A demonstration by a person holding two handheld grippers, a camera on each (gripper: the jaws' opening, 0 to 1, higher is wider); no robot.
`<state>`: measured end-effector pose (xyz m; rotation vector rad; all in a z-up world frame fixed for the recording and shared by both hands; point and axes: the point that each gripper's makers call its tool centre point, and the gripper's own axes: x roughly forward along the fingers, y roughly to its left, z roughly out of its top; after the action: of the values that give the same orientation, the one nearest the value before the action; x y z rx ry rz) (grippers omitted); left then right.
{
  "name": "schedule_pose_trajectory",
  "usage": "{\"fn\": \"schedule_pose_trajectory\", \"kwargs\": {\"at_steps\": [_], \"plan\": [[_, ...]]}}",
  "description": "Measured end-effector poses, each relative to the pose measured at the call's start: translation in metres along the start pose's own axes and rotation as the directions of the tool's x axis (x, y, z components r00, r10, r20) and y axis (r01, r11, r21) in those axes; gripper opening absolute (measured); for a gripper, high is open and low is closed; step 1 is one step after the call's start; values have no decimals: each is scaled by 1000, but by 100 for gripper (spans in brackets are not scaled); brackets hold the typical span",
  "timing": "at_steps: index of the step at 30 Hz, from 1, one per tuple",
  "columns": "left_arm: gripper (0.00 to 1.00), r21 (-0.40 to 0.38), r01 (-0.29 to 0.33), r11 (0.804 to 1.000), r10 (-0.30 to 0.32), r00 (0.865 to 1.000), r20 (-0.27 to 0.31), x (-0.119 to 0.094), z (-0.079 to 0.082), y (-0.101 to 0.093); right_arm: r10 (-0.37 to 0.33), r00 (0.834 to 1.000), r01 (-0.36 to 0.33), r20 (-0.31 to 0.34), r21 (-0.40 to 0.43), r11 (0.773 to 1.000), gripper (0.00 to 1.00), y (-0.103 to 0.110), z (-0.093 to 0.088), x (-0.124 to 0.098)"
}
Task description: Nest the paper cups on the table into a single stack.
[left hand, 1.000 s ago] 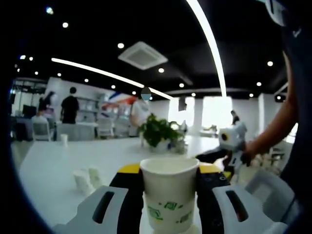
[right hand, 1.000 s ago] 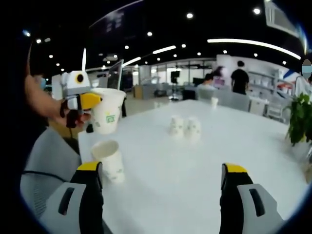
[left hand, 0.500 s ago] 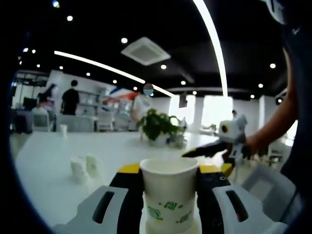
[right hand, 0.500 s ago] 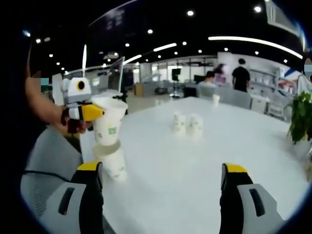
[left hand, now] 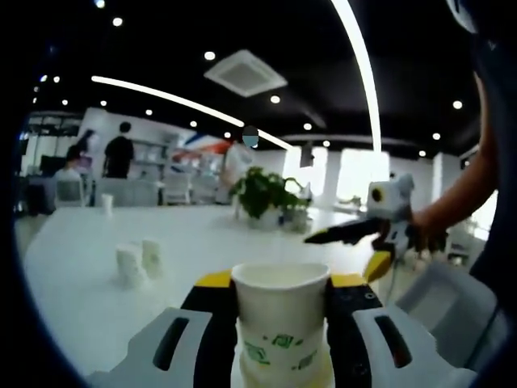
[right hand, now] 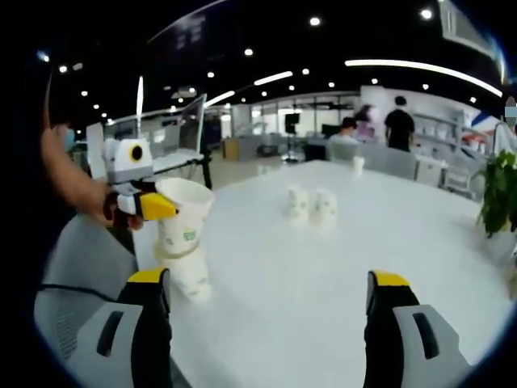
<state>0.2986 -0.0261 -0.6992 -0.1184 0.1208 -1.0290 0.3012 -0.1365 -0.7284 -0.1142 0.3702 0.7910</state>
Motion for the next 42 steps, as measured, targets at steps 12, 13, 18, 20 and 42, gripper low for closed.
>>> {"fn": "schedule_pose_trajectory", "kwargs": {"at_steps": [12, 13, 18, 20, 42], "plan": [[41, -14, -10, 1000, 10, 999, -46, -4, -16, 2, -1, 1000, 1, 0, 11, 1000, 100, 2, -2, -1], [41, -11, -9, 1000, 9, 999, -51, -4, -17, 2, 0, 1000, 0, 0, 12, 1000, 100, 2, -2, -1], [42, 2, 1, 1000, -1, 996, -86, -6, -23, 0, 1, 1000, -1, 1, 13, 1000, 100, 3, -3, 0], [42, 3, -1, 1000, 1, 994, -107, -7, -27, -1, 2, 1000, -2, 2, 13, 1000, 100, 3, -2, 0], [51, 65, 25, 998, -8, 969, -246, -10, -54, -11, 3, 1000, -3, 8, 17, 1000, 100, 5, -2, 0]]}}
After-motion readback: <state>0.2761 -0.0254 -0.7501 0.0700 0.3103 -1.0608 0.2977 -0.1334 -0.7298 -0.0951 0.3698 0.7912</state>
